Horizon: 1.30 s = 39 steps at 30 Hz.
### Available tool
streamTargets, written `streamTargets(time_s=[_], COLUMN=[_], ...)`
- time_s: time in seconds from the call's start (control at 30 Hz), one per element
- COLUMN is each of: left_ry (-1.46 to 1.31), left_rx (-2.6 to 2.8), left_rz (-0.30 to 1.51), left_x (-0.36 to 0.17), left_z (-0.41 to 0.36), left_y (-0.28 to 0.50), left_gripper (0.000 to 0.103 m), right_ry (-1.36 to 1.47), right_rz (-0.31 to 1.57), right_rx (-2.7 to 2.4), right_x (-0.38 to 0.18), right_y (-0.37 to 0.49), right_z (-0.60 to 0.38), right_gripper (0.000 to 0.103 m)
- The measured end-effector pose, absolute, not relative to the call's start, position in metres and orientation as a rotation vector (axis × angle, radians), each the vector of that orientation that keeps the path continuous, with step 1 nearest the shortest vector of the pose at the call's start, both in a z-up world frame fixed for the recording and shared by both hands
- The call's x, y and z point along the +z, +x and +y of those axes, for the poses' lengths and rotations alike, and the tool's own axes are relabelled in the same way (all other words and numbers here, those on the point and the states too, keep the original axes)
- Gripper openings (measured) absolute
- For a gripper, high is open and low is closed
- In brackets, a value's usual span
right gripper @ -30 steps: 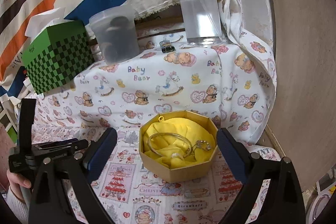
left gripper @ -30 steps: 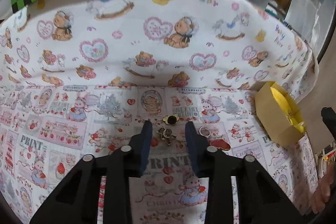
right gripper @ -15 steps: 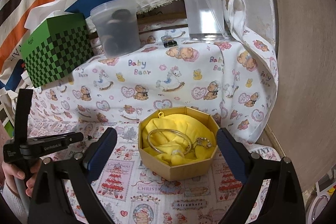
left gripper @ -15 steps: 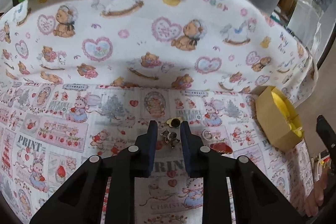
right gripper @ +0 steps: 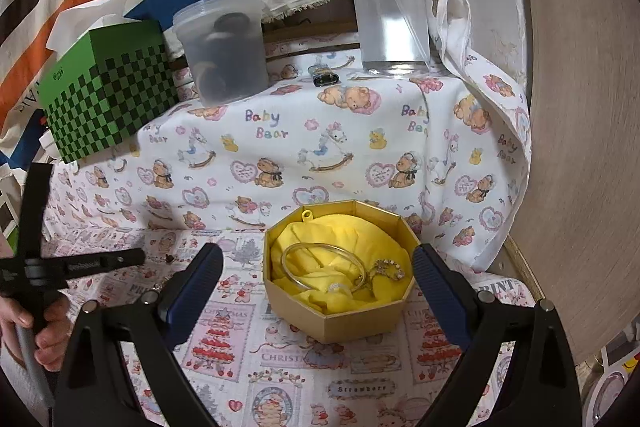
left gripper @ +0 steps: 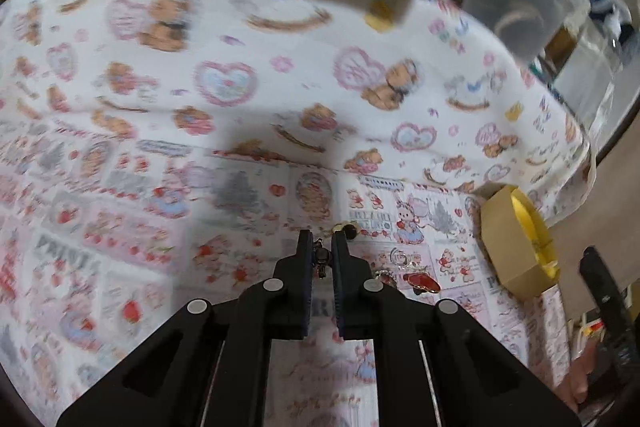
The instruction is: Organize jewelry
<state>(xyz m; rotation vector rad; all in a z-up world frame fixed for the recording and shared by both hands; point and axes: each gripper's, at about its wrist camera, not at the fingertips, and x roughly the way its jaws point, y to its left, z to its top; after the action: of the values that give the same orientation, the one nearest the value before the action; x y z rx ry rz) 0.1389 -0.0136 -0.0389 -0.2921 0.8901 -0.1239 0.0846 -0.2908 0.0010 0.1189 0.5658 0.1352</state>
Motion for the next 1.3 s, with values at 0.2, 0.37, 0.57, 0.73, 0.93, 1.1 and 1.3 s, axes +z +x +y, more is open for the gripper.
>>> streamTargets(time_s=[0.2,0.37,0.57,0.73,0.93,1.1,1.3], left_ry=[-0.186,-0.174,-0.210,-0.241,-0.272,-0.272,-0.271], left_rx=[-0.021,0.000,0.056,0.071,0.082,0.087,0.089], left_rz=[0.771,0.715,0.759,0.777,0.771,0.780,0.775], left_x=[0.006,0.018,-0.004,-0.013,-0.011,-0.014,-0.014], left_z=[-0.003,0.013,0.034,0.046,0.058,0.060,0.059], left_y=[0.112,0.105,0.117,0.122,0.122,0.124,0.124], left_gripper=[0.008,0.008,0.008,0.008,0.008,0.008,0.008], right_ry=[0.153,0.114,0.106,0.070,0.052,0.018,0.003], right_rz=[0.560,0.557,0.698,0.815,0.884,0.879,0.901], right_rx=[0.190,0.229,0.353,0.388,0.408,0.444,0.441], right_x=[0.015,0.024,0.022,0.002,-0.030,-0.041,-0.049], right_y=[0.073,0.067,0.087,0.115,0.128,0.129,0.135], right_z=[-0.287,-0.266,-0.221,-0.176,-0.150,-0.143,-0.142], right_gripper=[0.095,0.095,0.094,0.064,0.040,0.033,0.016])
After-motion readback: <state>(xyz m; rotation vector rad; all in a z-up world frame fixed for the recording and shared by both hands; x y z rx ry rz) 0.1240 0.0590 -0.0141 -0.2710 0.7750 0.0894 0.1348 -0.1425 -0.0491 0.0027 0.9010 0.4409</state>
